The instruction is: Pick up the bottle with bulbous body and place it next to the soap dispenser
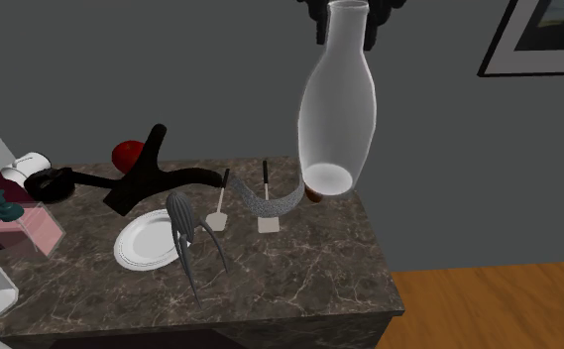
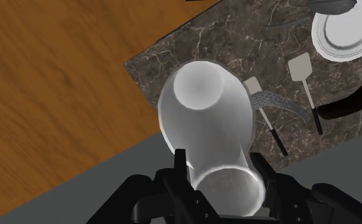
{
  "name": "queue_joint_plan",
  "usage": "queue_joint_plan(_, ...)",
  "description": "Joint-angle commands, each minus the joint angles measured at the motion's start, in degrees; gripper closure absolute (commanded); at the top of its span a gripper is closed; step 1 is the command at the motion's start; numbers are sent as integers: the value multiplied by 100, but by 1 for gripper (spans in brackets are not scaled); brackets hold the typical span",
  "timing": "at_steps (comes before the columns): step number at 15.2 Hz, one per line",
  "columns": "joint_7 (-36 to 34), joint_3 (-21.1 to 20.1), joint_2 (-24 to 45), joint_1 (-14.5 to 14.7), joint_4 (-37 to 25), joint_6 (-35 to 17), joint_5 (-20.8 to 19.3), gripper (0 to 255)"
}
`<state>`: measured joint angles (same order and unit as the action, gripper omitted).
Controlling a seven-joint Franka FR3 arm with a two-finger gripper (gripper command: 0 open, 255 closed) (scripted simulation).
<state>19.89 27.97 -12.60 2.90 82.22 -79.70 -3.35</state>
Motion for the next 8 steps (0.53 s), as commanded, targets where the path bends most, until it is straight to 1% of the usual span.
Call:
queue_joint_plan(1,-371,-308,-452,76,468,-51,-201,255)
queue_joint_plan(4,-850,-732,-990,124,1025,-68,-347,255)
queue_joint_plan(8,-1439,-1260,-1586,163,1632,-41,-392,255)
